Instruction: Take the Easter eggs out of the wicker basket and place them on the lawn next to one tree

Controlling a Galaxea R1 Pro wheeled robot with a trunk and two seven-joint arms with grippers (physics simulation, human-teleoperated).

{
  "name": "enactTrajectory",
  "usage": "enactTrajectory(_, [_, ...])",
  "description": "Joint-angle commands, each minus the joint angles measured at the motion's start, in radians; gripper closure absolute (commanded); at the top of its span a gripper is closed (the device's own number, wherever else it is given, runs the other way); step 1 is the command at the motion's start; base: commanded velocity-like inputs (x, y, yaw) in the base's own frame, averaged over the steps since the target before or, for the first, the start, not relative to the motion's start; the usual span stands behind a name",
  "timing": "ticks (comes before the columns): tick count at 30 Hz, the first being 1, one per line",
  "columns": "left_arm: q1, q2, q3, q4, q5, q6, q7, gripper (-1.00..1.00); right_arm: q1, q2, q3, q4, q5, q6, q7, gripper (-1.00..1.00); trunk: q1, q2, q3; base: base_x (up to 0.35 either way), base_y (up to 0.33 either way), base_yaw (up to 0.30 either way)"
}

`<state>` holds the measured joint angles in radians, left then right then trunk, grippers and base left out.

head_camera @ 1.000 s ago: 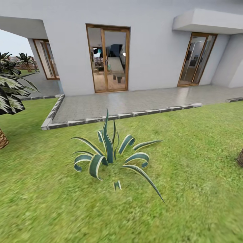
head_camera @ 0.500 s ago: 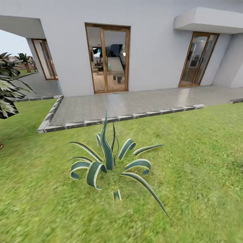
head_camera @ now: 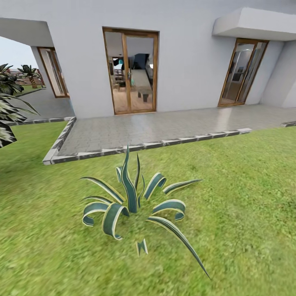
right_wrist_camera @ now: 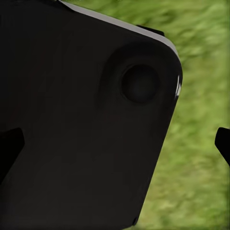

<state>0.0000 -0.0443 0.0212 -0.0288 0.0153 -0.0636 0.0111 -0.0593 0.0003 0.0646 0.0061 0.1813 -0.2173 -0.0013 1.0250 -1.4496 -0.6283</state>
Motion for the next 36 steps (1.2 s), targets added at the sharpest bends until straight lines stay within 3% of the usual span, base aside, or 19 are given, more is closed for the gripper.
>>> enactTrajectory(1, [0.0, 0.0, 0.002, 0.0, 0.002, -0.002, 0.001, -1.0, 0.0, 0.0, 0.006, 0.001, -0.001, -0.004, 0.0, -1.0, 0.0, 0.0, -0.001, 0.005, 0.0, 0.0])
enactTrajectory(24, [0.0, -0.002, 0.0, -0.002, 0.002, -0.004, 0.001, -1.0, 0.0, 0.0, 0.006, 0.0, -0.002, -0.005, 0.0, -1.0, 0.0, 0.0, -0.001, 0.205, -0.205, 0.0])
enactTrajectory(36, [0.0, -0.003, 0.0, -0.001, 0.0, -0.004, 0.001, -1.0, 0.0, -0.001, 0.006, 0.0, -0.002, -0.005, 0.0, -1.0, 0.0, 0.0, -0.001, 0.026, -0.085, 0.0])
